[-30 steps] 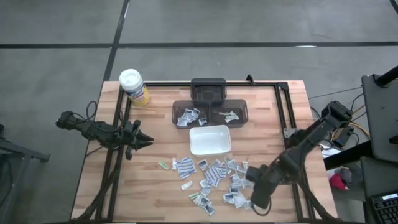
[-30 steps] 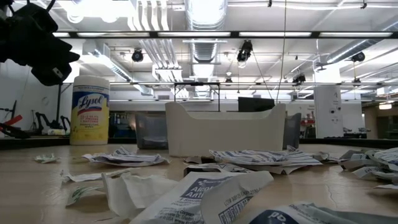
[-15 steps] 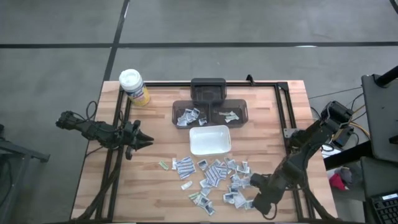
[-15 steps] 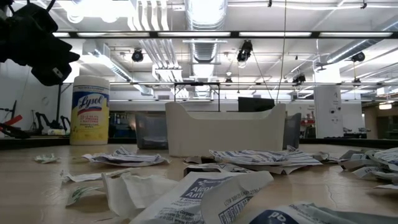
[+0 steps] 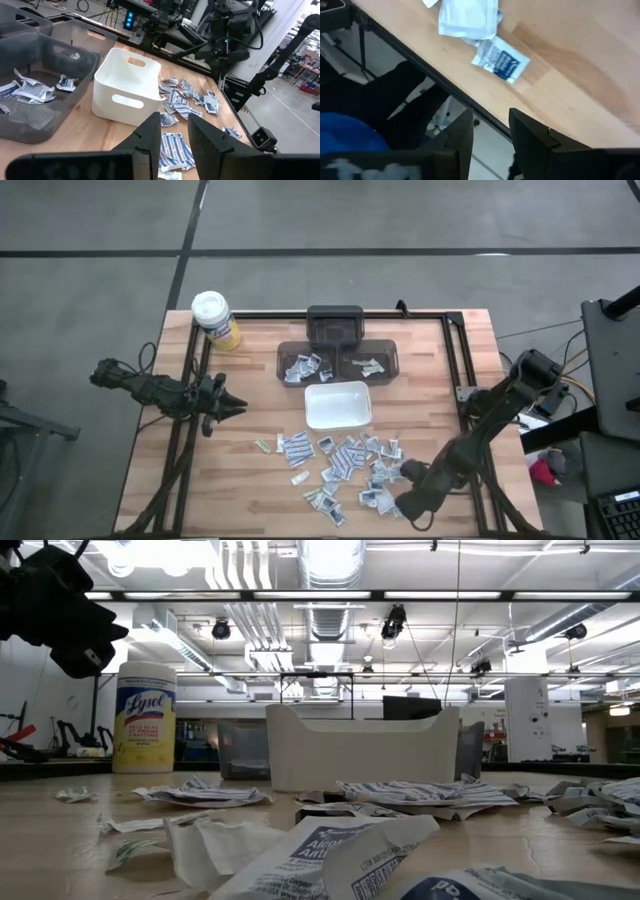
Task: Pick & Place First Aid Supplies
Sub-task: Put the alcohol pad into the bottom left black bin
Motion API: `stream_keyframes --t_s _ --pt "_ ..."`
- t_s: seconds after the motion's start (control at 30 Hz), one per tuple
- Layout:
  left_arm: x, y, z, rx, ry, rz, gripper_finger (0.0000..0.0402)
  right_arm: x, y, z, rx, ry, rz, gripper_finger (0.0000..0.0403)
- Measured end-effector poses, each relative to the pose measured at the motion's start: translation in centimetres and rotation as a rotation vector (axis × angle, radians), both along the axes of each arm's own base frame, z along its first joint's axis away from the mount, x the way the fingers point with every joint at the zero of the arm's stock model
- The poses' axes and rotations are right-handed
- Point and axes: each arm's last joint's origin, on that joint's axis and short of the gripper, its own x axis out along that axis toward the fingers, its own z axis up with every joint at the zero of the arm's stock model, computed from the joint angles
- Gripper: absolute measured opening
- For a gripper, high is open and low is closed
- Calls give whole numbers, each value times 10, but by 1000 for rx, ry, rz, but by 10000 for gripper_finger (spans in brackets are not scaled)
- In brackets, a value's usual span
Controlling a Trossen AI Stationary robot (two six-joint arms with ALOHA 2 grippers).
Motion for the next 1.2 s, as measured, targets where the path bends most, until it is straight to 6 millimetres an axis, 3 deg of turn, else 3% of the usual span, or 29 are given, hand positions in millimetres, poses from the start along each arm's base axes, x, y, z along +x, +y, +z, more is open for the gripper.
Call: stream_keyframes --t_s 0.57,1.2 --pt "0 0 0 1 1 0 92 28 28 -39 -65 135 -121 95" --pt "0 0 0 1 1 0 92 20 19 -40 -167 228 -133 84"
